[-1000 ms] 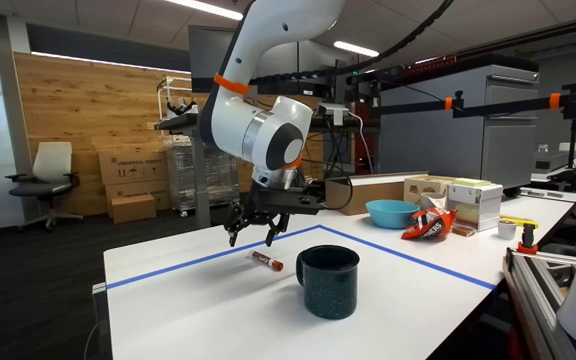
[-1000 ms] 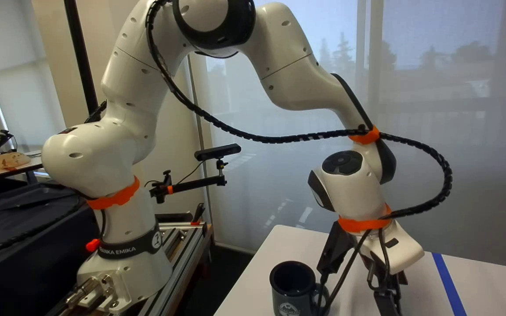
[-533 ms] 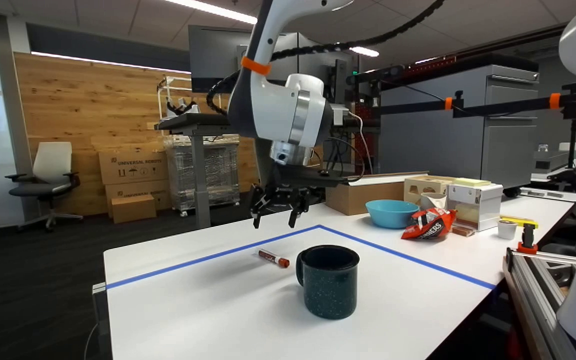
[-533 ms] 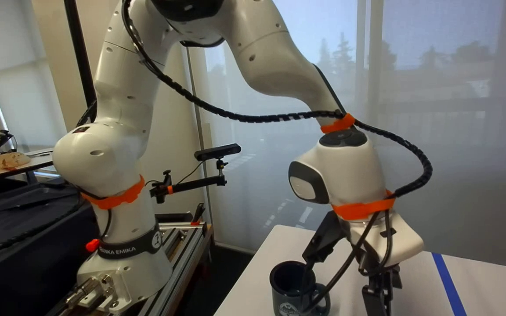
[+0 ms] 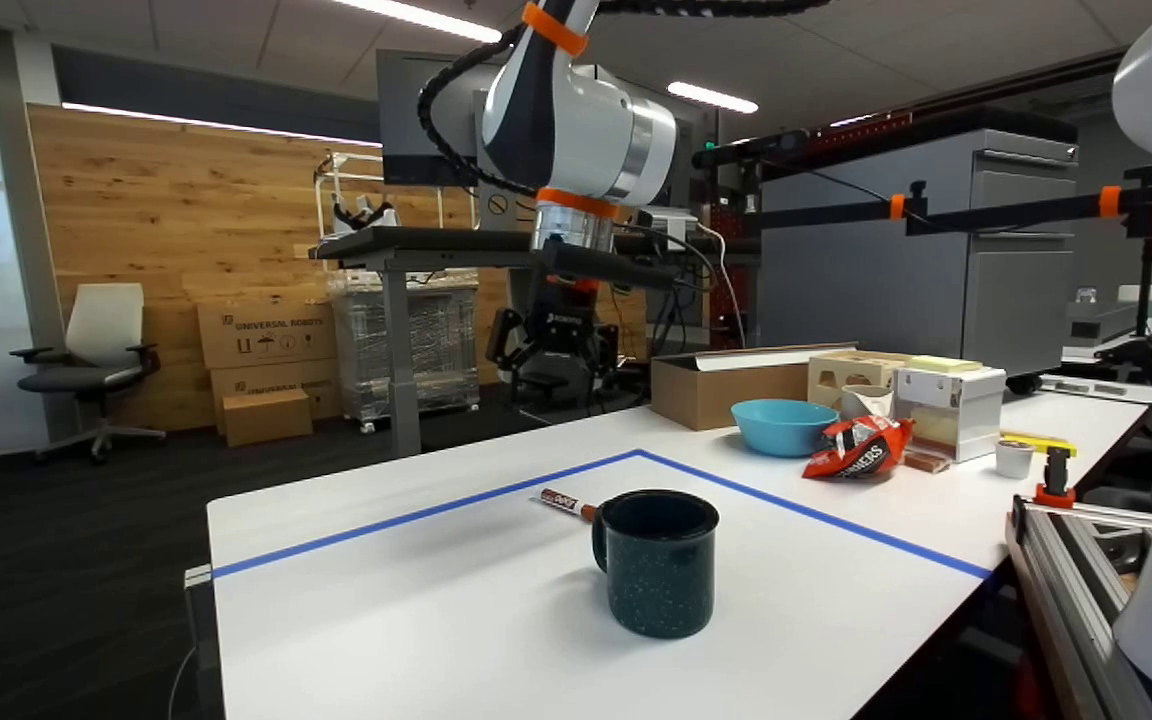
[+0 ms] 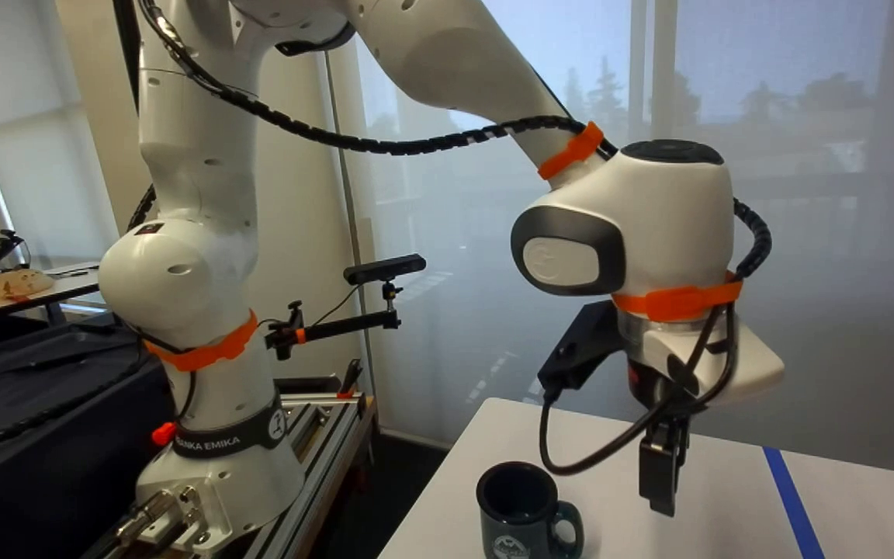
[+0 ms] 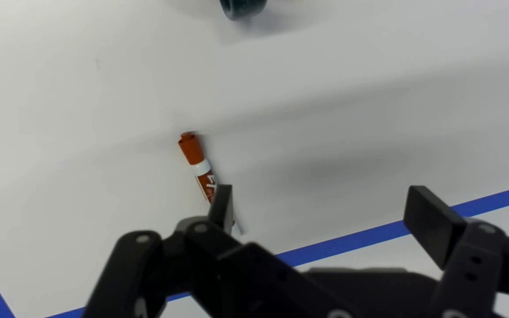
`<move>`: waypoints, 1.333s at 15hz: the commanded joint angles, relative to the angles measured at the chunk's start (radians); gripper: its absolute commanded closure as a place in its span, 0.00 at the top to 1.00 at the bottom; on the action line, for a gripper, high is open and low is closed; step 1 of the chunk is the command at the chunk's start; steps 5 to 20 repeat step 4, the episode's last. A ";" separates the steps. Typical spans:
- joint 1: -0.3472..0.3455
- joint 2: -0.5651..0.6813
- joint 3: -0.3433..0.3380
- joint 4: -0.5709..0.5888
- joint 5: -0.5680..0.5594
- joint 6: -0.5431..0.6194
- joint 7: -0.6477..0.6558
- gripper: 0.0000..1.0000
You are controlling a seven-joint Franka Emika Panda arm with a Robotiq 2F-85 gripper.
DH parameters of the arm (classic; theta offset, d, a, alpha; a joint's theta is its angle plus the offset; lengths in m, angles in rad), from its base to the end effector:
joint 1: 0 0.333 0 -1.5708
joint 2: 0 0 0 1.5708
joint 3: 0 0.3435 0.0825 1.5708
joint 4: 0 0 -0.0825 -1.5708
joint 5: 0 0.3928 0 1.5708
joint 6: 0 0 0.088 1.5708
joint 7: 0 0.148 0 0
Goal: Put the marker on the table
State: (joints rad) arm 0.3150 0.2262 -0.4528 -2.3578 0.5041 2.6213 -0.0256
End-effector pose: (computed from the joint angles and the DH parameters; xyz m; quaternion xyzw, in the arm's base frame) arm 0.5251 -0.0793 0.2272 -0.9612 0.2603 -0.0454 0.0794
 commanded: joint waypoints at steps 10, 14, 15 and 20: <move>-0.173 -0.003 0.169 -0.008 -0.073 0.030 0.049 1.00; -0.173 -0.003 0.169 -0.008 -0.073 0.030 0.049 1.00; -0.173 -0.003 0.169 -0.008 -0.073 0.030 0.049 1.00; -0.173 -0.003 0.169 -0.008 -0.073 0.030 0.049 1.00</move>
